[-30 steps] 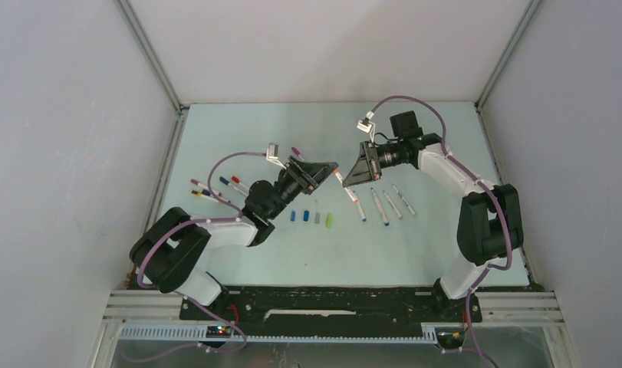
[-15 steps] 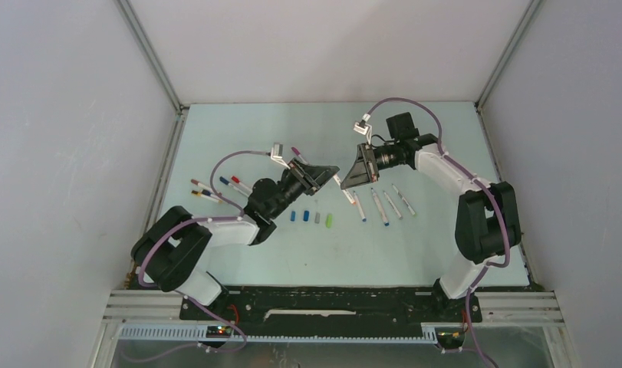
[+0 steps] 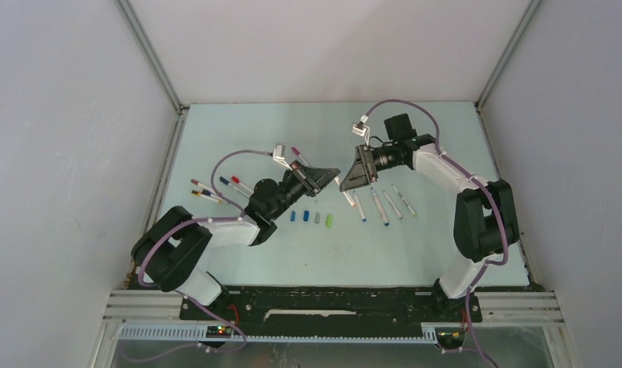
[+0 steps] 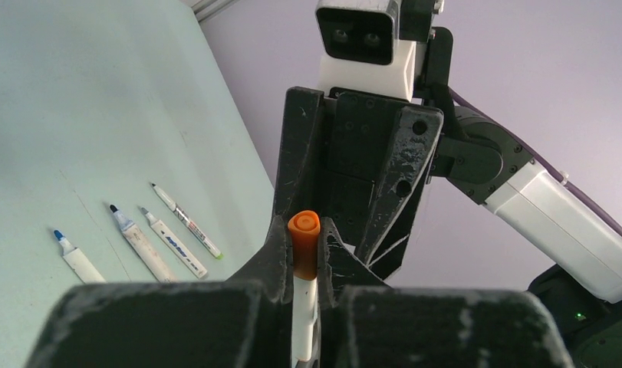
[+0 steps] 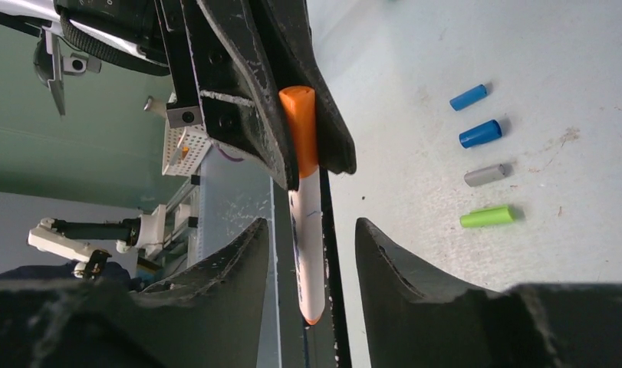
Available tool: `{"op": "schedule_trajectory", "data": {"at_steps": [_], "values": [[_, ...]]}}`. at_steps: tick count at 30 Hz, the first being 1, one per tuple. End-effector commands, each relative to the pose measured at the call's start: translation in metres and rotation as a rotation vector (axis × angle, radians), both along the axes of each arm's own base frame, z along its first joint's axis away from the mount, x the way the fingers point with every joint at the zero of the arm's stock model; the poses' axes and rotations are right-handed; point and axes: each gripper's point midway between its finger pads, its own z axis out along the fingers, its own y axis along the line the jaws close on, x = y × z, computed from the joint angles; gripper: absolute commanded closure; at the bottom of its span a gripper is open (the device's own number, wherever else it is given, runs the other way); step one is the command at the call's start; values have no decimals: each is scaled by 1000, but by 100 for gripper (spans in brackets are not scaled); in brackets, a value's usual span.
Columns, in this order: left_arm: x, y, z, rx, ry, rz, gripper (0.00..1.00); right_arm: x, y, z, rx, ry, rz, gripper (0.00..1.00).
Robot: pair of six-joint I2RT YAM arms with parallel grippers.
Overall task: Open the pen caps
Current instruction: Open the pen cap from the pen.
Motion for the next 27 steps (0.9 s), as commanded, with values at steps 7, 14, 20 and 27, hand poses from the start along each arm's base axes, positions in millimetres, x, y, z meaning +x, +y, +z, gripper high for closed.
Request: {"op": "schedule_trajectory", "data": {"at_steps": [7, 14, 20, 27], "values": [[-3, -11, 36, -36, -125, -10, 100, -8, 12, 1, 7, 9, 38, 74], [40, 42, 72, -102, -210, 190, 100, -20, 21, 0, 0, 9, 82, 100], [80, 133, 124, -147, -318, 492, 100, -38, 36, -5, -1, 31, 152, 100], [82, 165, 160, -157, -394, 571, 100, -45, 42, -10, -7, 49, 180, 100]]}}
